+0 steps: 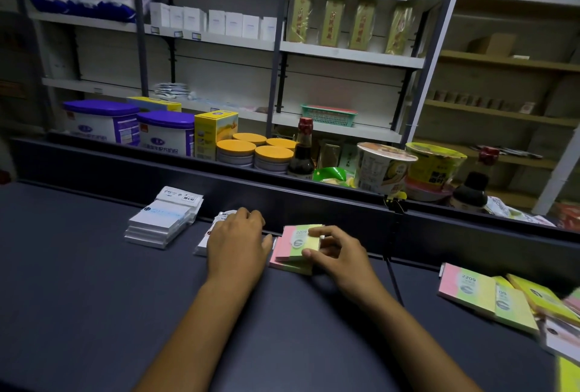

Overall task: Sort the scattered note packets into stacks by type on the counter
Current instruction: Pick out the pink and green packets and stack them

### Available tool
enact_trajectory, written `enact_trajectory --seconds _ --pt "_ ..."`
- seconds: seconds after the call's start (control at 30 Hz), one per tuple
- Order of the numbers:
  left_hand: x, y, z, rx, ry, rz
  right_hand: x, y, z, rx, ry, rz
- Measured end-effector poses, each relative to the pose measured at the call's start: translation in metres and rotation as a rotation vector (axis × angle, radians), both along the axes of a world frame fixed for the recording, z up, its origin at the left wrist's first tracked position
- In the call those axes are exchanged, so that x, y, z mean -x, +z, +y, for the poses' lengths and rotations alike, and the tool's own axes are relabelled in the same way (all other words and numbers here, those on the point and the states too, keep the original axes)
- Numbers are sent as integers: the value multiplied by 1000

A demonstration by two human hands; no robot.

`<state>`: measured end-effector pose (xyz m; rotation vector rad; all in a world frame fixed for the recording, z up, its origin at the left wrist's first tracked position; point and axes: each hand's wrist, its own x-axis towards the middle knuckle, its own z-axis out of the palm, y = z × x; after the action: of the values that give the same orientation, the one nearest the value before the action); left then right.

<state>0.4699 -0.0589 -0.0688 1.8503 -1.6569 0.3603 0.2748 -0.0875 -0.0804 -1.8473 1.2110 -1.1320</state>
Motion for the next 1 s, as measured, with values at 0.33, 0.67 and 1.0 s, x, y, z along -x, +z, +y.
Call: enact_trajectory --seconds 0.33,0.67,1.0 --pt "1 -4 -1 -1 -15 8 3 -12 0 158 -58 349" --pt "3 -7 -2 4 -48 66 10 -10 0 186 -37 449" --pt "42 5 18 -44 -199 -51 74 16 41 197 -135 794"
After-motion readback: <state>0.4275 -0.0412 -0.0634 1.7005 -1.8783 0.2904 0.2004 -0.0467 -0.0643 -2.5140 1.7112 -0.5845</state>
